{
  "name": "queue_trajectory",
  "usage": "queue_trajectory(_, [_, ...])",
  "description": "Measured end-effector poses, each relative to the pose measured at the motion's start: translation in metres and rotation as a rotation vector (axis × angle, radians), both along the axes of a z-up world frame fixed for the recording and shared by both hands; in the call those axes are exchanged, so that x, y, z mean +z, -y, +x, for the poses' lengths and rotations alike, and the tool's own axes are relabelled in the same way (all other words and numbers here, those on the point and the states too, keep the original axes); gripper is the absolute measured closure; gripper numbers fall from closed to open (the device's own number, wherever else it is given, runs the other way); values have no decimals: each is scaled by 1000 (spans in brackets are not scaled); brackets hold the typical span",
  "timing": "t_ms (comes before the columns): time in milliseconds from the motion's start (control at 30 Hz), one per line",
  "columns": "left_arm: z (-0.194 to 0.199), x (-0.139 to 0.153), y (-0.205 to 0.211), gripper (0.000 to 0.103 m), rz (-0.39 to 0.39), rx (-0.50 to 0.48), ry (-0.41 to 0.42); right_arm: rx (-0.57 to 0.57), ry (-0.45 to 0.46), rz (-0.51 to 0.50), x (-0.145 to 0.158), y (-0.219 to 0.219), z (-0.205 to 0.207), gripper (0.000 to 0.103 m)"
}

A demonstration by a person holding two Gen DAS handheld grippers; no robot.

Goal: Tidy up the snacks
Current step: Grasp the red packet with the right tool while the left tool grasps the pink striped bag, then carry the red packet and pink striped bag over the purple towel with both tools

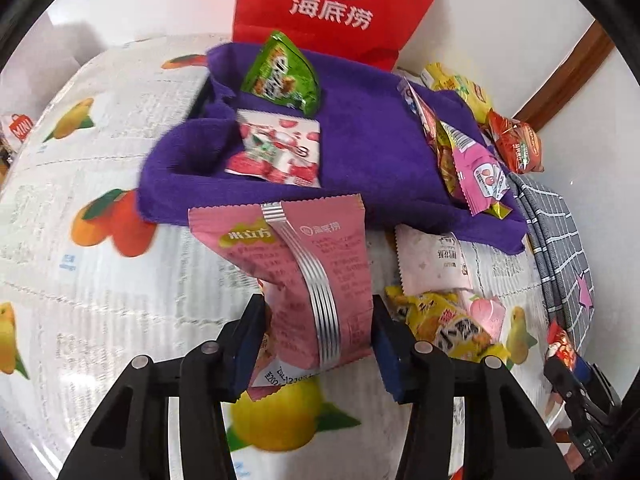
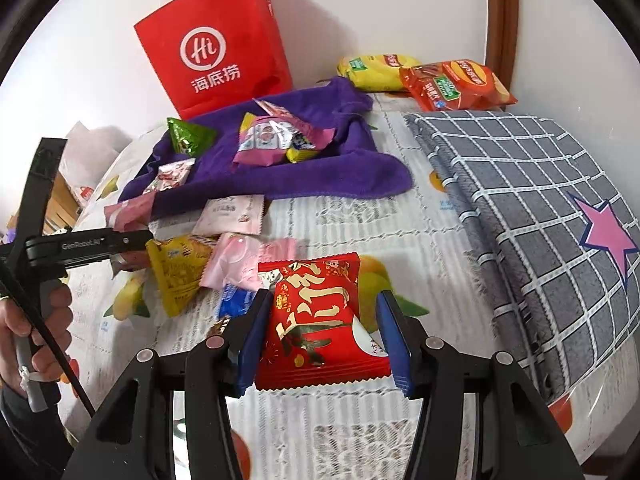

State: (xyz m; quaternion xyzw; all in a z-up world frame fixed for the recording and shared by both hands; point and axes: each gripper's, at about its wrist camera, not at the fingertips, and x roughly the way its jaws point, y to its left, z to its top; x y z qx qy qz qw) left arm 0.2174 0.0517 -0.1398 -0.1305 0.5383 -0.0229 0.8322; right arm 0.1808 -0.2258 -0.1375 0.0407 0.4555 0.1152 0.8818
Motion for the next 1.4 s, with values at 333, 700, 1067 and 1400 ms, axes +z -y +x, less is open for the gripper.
queue_trajectory(333, [-32,38,-24,55,-20,0,76,13,46,3,29,-21,-25,50])
queue_trajectory(700, [-59,73,-28,55,-34,-32,152,-8,90,50,65,-24,-45,50])
queue_trajectory(1067, [-73,95,-45,55,-53,-34,197,-27,107,104,89,-26,-48,50])
queue_trajectory(1400, [-62,112,-48,55,-28,-22,221,-9,176,96,127,-37,-24,50])
